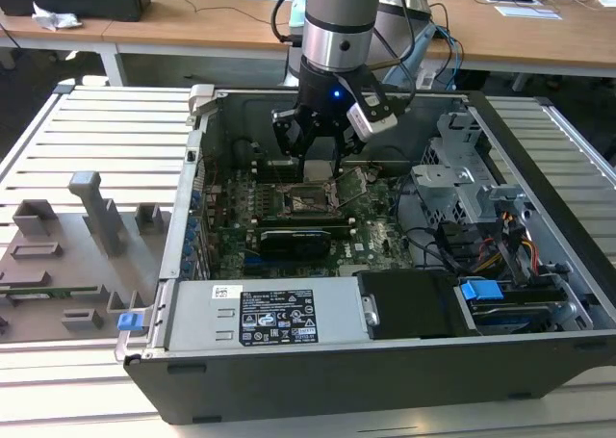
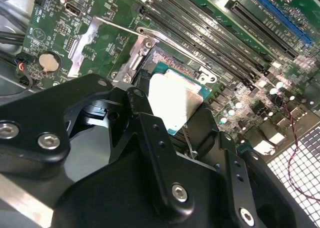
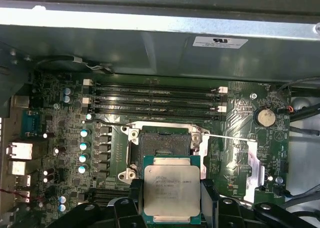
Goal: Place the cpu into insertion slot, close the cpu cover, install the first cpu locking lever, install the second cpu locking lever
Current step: 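Place the cpu into insertion slot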
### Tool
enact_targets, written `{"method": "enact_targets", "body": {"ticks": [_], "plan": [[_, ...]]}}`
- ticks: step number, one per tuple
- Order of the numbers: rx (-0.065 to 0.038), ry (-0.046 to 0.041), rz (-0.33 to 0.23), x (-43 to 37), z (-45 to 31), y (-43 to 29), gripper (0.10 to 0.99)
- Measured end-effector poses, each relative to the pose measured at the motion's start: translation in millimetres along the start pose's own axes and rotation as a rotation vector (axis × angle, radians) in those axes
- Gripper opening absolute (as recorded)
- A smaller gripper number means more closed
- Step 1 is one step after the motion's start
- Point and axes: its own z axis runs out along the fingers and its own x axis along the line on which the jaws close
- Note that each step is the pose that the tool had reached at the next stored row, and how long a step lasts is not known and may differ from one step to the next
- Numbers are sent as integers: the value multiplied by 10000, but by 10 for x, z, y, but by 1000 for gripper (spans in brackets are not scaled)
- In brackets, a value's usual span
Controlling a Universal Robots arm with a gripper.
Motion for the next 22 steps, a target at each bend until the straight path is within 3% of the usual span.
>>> {"method": "enact_targets", "body": {"ticks": [4, 15, 22], "plan": [[11, -2, 123, 0, 1, 0, 541], [52, -27, 2212, 0, 8, 0, 541], [159, -49, 3650, 0, 16, 0, 541]]}}
